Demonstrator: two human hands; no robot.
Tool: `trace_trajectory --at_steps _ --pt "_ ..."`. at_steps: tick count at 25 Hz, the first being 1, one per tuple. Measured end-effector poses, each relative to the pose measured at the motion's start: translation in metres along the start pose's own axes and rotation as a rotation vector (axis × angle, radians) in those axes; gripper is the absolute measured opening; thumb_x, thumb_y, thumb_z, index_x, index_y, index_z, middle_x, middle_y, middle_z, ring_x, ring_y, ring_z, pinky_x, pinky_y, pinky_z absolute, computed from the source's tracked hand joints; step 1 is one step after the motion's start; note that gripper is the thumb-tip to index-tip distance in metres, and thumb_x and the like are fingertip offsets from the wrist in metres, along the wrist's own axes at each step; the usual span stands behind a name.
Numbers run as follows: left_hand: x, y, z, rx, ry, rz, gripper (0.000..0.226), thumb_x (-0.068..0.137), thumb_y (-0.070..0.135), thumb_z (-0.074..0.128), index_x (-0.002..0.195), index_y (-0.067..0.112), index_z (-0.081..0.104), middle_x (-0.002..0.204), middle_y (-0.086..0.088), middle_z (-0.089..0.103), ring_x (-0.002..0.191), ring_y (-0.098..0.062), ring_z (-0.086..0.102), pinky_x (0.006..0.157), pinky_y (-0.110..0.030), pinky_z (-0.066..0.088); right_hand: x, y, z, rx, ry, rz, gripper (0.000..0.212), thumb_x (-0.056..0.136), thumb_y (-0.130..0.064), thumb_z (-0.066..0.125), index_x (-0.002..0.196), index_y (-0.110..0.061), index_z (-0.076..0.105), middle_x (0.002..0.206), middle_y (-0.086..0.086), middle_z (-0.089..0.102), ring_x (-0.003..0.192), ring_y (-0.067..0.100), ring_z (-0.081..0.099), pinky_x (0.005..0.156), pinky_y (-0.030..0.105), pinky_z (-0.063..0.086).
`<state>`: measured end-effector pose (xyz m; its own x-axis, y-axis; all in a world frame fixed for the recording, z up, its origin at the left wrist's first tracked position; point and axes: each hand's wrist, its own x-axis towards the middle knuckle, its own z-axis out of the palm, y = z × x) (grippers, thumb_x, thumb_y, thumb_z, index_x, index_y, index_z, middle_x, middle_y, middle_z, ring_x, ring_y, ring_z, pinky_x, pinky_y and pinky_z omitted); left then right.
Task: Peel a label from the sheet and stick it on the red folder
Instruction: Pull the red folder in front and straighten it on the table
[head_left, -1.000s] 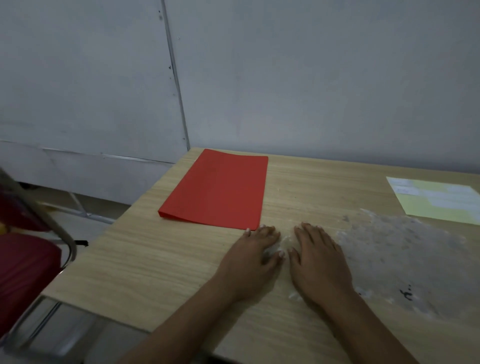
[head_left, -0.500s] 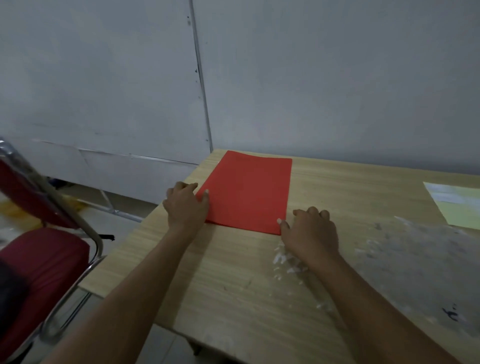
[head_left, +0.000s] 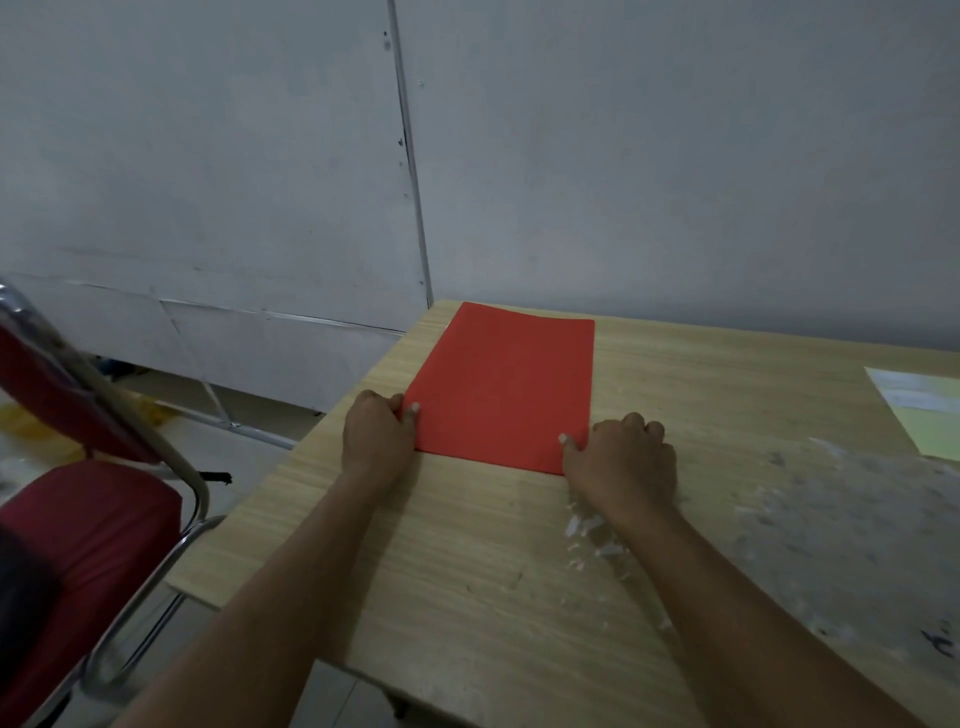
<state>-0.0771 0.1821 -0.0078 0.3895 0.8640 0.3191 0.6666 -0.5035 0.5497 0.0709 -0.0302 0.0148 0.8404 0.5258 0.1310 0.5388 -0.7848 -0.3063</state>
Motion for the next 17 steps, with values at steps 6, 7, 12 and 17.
trace_trajectory --at_steps 6,7,12,17 --pt "-0.009 -0.001 0.005 -0.031 0.047 0.034 0.038 0.095 0.031 0.058 0.114 0.0 0.068 0.105 -0.012 0.059 0.086 -0.022 0.053 0.079 -0.028 0.04 0.002 0.0 0.008 0.095 0.047 0.005 0.046 0.09 -0.05 0.053 0.112 -0.013 0.068 0.114 0.01 0.062 0.113 0.03 0.05 0.096 0.043 0.044" --pt "-0.013 0.0 0.005 -0.03 0.047 0.045 0.038 0.094 0.031 0.058 0.113 0.0 0.068 0.102 -0.011 0.058 0.085 -0.021 0.053 0.078 -0.028 0.04 0.002 0.003 0.008 0.15 0.054 0.025 0.044 0.089 -0.049 0.056 0.111 -0.013 0.068 0.111 0.009 0.064 0.11 0.03 0.053 0.094 0.043 0.046" --pt "-0.041 0.009 0.001 -0.055 0.051 0.098 0.035 0.093 0.032 0.06 0.107 0.002 0.071 0.092 -0.006 0.055 0.076 -0.017 0.05 0.074 -0.027 0.04 -0.003 0.028 0.001 0.441 0.054 0.112 0.025 0.081 -0.028 0.075 0.098 -0.016 0.062 0.097 0.005 0.068 0.088 0.024 0.063 0.074 0.034 0.05" --pt "-0.083 0.031 -0.002 -0.134 0.011 0.119 0.035 0.095 0.031 0.057 0.107 0.002 0.071 0.089 -0.005 0.056 0.074 -0.015 0.053 0.071 -0.027 0.042 -0.026 0.075 -0.018 0.453 0.062 0.127 0.027 0.074 -0.025 0.083 0.09 -0.02 0.063 0.081 -0.004 0.065 0.076 0.017 0.062 0.064 0.028 0.043"
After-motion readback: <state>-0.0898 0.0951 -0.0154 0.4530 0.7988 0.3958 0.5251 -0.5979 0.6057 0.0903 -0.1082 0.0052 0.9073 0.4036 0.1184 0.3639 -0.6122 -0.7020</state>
